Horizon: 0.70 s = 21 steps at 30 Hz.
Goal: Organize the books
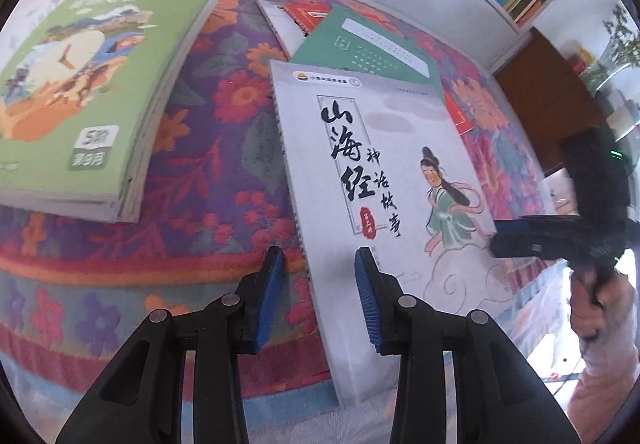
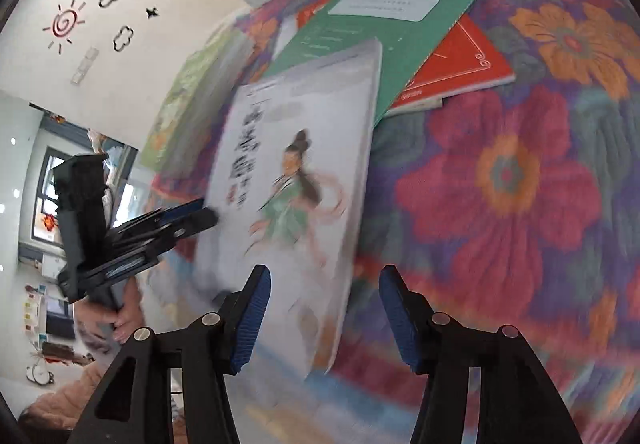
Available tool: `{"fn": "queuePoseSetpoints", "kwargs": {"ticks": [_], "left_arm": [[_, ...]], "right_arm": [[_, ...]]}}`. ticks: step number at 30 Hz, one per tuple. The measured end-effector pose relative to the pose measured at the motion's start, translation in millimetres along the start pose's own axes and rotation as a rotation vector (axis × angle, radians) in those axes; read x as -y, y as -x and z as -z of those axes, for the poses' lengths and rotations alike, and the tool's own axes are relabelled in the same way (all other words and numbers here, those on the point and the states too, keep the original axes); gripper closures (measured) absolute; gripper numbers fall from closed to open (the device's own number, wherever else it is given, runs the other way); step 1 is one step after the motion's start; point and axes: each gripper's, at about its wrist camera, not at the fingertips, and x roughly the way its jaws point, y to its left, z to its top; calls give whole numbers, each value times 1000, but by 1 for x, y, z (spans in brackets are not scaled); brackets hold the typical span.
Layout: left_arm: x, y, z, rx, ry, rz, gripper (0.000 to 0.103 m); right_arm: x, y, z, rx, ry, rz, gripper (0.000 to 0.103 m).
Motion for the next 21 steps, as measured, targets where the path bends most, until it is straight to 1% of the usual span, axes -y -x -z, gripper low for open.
{"fn": "queuePoseSetpoints", "kwargs": {"ticks": [1, 3, 4, 5, 7, 10, 12, 14, 17, 21], "left_arm": [[-2, -2, -2, -3, 9, 22, 70], [-8, -6, -7, -9, 33, 86, 72], [-11, -8, -10, -11, 42, 117, 72], [-14, -10, -12, -11, 44, 129, 76], [-14, -12, -14, -12, 37, 131, 76], [-9, -13, -15, -4, 19, 104, 76], [-6, -12, -14, 4, 9, 84, 75], [-1, -12, -13, 18, -8, 63, 75], [-1, -12, -12, 39, -7, 56, 74], [-4, -10, -5, 91, -3, 66, 73]], "right_arm": [[5, -7, -6, -29, -10, -32, 48], [12, -11, -16, -22, -24, -117, 48], [14, -16, -21, -47, -12, -155, 47], [14, -19, -26, -50, 12, -185, 47], [18, -22, -28, -54, 23, -228, 47], [30, -26, -34, -59, -63, -299, 51], [29, -27, -37, -79, -52, -308, 55], [30, -26, -38, -82, -43, -282, 68], [26, -27, -37, -72, -32, -245, 73], [17, -29, -36, -54, 4, -194, 74]]}}
